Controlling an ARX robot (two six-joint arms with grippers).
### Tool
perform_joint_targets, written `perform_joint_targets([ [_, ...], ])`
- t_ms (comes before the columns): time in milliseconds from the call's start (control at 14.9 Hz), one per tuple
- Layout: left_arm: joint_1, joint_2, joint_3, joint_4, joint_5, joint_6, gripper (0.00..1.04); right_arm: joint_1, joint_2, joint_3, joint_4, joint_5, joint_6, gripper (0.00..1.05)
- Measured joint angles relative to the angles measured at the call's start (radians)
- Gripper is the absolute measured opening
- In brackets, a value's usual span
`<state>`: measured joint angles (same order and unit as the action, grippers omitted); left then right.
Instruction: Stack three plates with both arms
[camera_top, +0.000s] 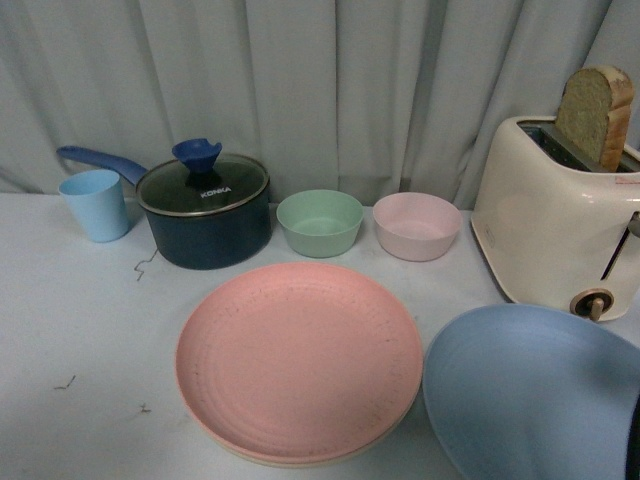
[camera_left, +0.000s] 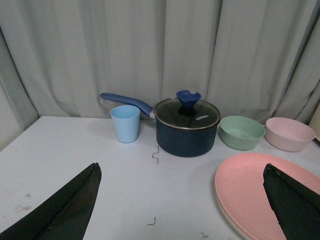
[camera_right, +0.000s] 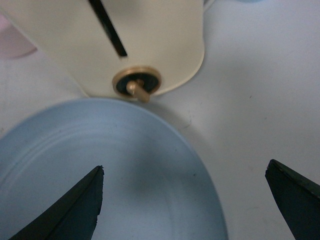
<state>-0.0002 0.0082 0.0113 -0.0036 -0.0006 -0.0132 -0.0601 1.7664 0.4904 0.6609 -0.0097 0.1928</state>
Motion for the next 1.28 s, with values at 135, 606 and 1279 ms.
perform_joint_targets([
  [135, 0.000, 0.000, 0.000, 0.000, 0.000, 0.000, 0.98, 0.036, 0.090, 0.044, -0.032, 0.046, 0.010, 0.98],
  [606, 0.000, 0.000, 0.000, 0.000, 0.000, 0.000, 0.98, 0.042, 0.216, 0.100, -0.035, 0.114, 0.040, 0.97],
  [1279, 0.000, 0.000, 0.000, 0.000, 0.000, 0.000, 0.98, -0.014, 0.179, 0.030, 0.007, -0.008, 0.042, 0.04],
])
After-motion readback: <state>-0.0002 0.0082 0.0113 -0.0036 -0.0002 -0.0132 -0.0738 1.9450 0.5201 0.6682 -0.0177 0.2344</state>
